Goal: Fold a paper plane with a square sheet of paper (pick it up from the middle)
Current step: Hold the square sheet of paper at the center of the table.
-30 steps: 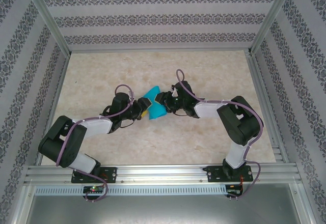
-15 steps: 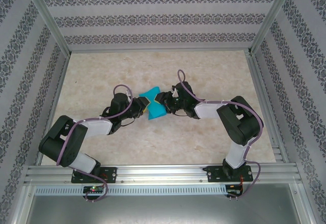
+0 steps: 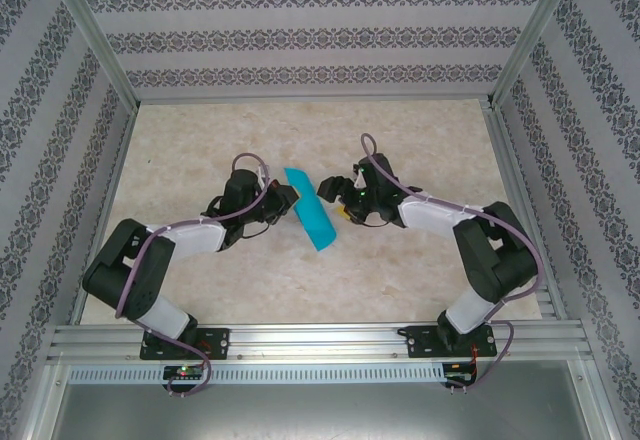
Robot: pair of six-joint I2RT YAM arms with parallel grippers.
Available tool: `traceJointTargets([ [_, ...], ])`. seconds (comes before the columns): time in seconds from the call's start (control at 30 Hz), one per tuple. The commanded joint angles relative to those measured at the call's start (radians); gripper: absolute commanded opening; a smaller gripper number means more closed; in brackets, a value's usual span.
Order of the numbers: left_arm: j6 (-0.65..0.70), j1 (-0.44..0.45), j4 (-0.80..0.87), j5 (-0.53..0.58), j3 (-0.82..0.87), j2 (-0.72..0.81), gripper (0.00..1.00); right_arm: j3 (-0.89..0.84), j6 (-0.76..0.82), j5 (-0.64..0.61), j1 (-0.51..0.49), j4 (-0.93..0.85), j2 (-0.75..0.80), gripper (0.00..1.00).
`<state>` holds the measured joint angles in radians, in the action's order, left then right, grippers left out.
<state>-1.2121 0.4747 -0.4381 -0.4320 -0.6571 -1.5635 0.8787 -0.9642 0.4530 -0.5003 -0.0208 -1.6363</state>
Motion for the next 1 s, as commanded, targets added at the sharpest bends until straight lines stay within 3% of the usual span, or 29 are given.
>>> traceJointTargets([
  [0.0, 0.073, 0.018, 0.044, -0.053, -0.028, -0.039, 0.0, 0.035, 0.171, -0.028, 0.026, -0.138, 0.033, 0.83],
  [0.23, 0.09, 0.052, 0.048, -0.073, -0.075, -0.125, 0.0, 0.138, 0.413, 0.099, 0.05, -0.284, -0.026, 0.82],
  [0.57, 0.123, 0.068, 0.125, 0.009, -0.078, -0.16, 0.0, 0.218, 0.457, 0.128, 0.024, -0.325, -0.161, 0.79],
  [0.97, 0.203, 0.068, 0.234, 0.036, -0.124, -0.196, 0.0, 0.319, 0.497, 0.13, -0.007, -0.392, -0.293, 0.64],
])
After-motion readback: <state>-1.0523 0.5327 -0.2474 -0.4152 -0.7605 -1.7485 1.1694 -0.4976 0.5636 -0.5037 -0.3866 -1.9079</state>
